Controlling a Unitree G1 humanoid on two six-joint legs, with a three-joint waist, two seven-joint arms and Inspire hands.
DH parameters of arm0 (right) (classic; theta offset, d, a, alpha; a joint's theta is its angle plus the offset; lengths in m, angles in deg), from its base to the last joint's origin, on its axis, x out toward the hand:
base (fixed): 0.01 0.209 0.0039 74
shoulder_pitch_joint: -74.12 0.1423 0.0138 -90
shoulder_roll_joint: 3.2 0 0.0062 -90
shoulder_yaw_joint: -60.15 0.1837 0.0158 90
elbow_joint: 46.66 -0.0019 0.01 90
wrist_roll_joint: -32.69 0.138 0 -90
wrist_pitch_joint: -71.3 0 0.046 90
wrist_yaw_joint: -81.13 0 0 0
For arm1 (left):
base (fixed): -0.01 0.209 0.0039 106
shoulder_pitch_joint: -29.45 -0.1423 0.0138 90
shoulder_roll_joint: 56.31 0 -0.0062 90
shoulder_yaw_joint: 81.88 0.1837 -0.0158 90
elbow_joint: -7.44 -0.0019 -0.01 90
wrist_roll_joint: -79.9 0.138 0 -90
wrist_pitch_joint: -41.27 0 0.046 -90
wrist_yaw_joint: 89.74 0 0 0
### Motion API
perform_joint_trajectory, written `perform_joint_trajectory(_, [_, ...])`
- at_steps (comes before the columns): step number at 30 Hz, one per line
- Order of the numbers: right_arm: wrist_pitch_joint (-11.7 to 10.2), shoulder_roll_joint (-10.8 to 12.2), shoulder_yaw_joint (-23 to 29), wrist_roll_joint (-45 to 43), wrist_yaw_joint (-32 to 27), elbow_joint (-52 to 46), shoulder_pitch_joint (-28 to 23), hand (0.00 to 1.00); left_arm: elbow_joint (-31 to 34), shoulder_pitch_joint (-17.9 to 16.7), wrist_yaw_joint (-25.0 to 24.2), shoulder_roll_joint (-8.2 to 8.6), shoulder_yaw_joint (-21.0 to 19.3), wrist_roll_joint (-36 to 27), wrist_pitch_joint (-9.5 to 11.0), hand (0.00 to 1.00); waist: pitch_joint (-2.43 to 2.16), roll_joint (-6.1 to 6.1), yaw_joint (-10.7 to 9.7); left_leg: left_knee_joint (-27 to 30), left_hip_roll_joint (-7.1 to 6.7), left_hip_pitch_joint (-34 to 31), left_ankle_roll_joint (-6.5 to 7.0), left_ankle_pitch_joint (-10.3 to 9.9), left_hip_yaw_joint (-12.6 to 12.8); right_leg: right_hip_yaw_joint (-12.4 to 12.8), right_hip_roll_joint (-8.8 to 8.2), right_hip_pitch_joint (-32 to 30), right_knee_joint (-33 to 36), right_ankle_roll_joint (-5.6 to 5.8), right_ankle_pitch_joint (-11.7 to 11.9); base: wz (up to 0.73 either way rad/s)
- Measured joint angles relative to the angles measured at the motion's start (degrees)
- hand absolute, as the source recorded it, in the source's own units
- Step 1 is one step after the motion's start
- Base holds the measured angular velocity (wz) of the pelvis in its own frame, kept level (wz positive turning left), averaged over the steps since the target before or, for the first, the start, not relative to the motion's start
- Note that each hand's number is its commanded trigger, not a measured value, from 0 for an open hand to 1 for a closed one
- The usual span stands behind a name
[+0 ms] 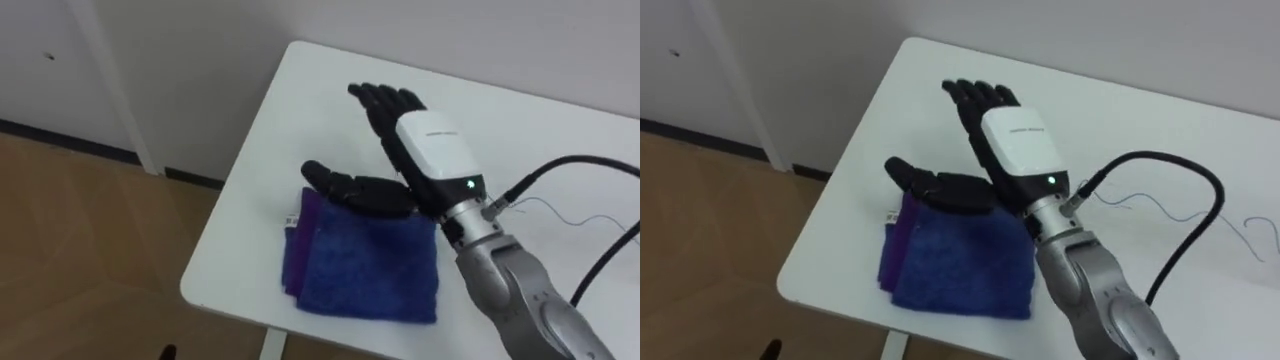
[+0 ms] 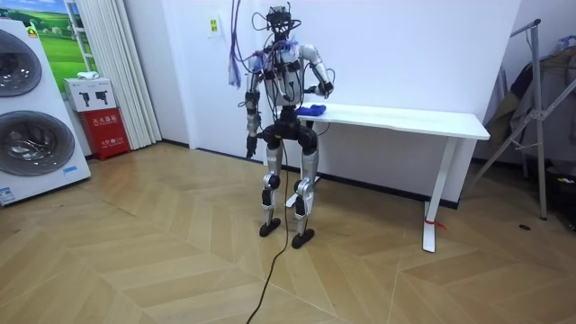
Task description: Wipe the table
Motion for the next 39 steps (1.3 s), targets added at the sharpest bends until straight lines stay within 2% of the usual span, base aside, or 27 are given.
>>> perform_joint_trajectory(3, [-0.1,0.1,-2.0,-1.5,2.1,2.3,-3.9,0.00,0.0,0.5,0.0,0.01,0.6,0.6,1.0,0.00,0.08,0.12,0.2,0.0,-0.01,-0.1,0.00,0.0,0.1,0.1,0.01,0.0,-0.1,0.00,0.0,0.04])
perform_joint_trajectory(13, [-1.3,0.0,-2.1,-4.5,2.6,3.9,-7.5,0.00,0.0,1.5,1.7,0.02,1.2,0.5,2.0,0.00,0.07,0.54,-0.1,0.0,-0.03,-1.0,0.00,0.0,0.2,0.1,0.05,-0.3,-0.8,0.00,0.0,0.01])
perform_joint_trajectory(16, [-2.0,0.0,-2.0,-5.2,1.2,3.9,-9.0,0.00,-0.3,1.4,2.8,-0.03,1.1,0.6,2.2,0.00,-0.05,0.54,-0.5,0.0,-0.04,-1.2,0.00,0.0,0.4,0.0,0.02,-0.5,-0.8,0.00,0.0,0.00])
perform_joint_trajectory(18, [-2.5,0.0,-1.9,-6.5,0.4,3.9,-9.8,0.00,-0.3,1.0,2.8,-0.08,1.1,0.6,2.2,0.00,-0.40,0.64,-0.8,0.1,-0.04,-1.1,0.00,0.0,0.4,0.0,0.02,-0.4,-0.8,0.00,0.0,0.00])
perform_joint_trajectory(19, [-3.1,0.0,-1.9,-6.7,0.0,3.9,-10.2,0.00,-0.3,0.5,2.8,-0.08,1.1,0.6,2.2,0.00,-0.73,0.70,-1.1,0.1,-0.04,-1.0,0.00,0.0,0.5,0.0,0.02,-0.3,-0.8,0.00,0.0,0.00])
perform_joint_trajectory(21, [-3.9,0.0,-1.9,-6.9,-0.9,3.9,-10.8,0.00,-0.3,0.3,2.7,-0.08,1.1,0.6,2.2,0.00,-0.82,0.75,-1.3,0.1,-0.02,-0.5,0.00,0.0,0.5,0.0,0.02,0.2,-0.8,0.00,0.0,0.00])
perform_joint_trajectory(28, [-5.6,-0.2,-1.9,-8.9,-2.7,3.9,-11.0,0.00,-0.4,0.3,2.7,-0.08,1.1,0.6,2.8,0.00,-0.72,0.88,-1.5,0.2,0.01,-0.3,0.00,0.0,1.0,0.1,0.02,0.4,-0.8,0.00,0.0,-0.01])
perform_joint_trajectory(29, [-5.7,-0.1,-1.9,-8.9,-2.7,3.9,-11.1,0.25,-0.4,0.3,2.6,-0.08,1.1,0.6,2.8,0.00,-0.66,0.96,-1.5,0.2,0.01,-0.3,0.00,0.0,1.0,0.0,0.02,0.4,-0.8,0.00,0.0,0.00])
perform_joint_trajectory(30, [-5.7,-0.1,-1.9,-9.0,-2.7,3.9,-11.1,0.86,-0.5,0.4,2.5,-0.08,1.1,0.6,2.9,0.00,-0.61,1.04,-1.5,0.3,0.00,-0.4,0.00,0.0,1.0,0.0,0.01,0.4,-0.8,0.00,0.0,0.00])
perform_joint_trajectory(31, [-5.7,-0.1,-1.9,-9.0,-2.7,3.9,-11.2,1.00,-0.6,0.4,2.4,-0.08,1.1,0.6,3.0,0.00,-0.58,1.08,-1.5,0.4,0.00,-0.5,0.00,0.0,1.0,0.0,0.01,0.4,-0.8,0.00,0.0,0.00])
perform_joint_trajectory(35, [-6.2,0.0,-1.3,-12.0,-3.5,5.5,-12.2,1.00,-0.6,0.4,1.3,0.21,1.0,0.6,3.0,0.00,-0.40,1.39,-1.8,0.3,0.00,-0.8,-0.01,0.0,0.9,-0.1,0.03,0.3,-0.8,0.00,0.0,0.00])
perform_joint_trajectory(39, [-6.3,0.3,-0.6,-12.8,-7.7,6.1,-11.9,1.00,-0.5,0.6,0.7,0.34,1.0,0.6,3.0,0.00,-0.41,1.58,-1.8,0.2,0.02,-0.9,-0.01,0.0,1.0,-0.1,0.07,0.3,-0.8,0.00,0.0,0.00])
